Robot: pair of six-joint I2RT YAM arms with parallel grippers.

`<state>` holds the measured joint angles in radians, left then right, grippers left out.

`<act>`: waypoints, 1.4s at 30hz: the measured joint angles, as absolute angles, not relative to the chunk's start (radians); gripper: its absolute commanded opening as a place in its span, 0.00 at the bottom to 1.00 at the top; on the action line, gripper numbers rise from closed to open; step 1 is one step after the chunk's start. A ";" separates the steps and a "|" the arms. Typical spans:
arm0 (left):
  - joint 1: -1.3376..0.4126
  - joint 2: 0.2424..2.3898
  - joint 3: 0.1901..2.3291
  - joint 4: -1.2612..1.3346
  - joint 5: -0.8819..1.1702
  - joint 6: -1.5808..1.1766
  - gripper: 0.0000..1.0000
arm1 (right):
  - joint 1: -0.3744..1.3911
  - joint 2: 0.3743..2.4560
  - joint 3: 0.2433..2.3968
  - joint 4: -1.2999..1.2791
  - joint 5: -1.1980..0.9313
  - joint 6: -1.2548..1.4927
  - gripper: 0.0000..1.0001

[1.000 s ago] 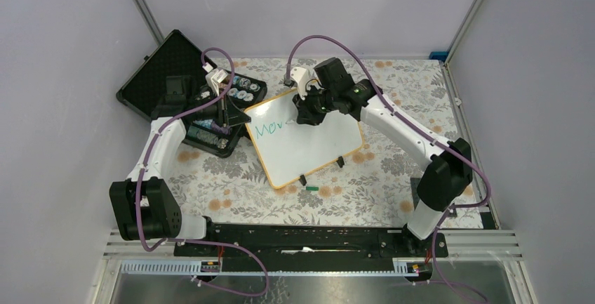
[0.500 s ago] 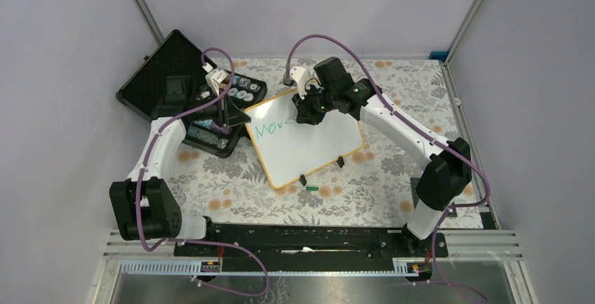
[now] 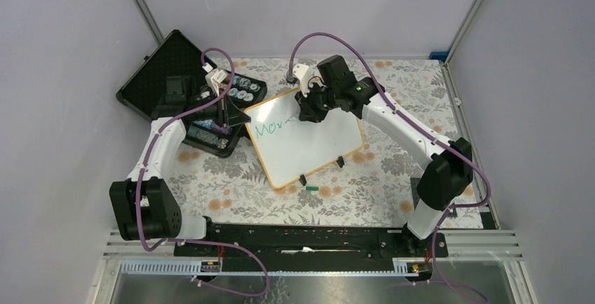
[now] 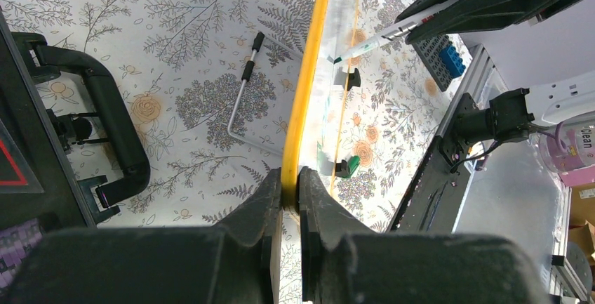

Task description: Write a sentence on the whiteboard

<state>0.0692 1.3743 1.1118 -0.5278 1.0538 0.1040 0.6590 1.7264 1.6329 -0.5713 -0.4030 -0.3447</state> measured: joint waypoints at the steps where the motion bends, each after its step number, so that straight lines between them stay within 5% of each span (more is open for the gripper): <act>1: 0.069 1.374 1.112 -0.528 1.054 0.104 0.00 | 0.658 1.726 1.633 -0.571 -0.403 -0.344 0.00; 42: 0.069 1.374 1.112 -0.528 1.050 0.104 0.00 | 0.693 1.730 1.594 -0.566 -0.421 -0.342 0.00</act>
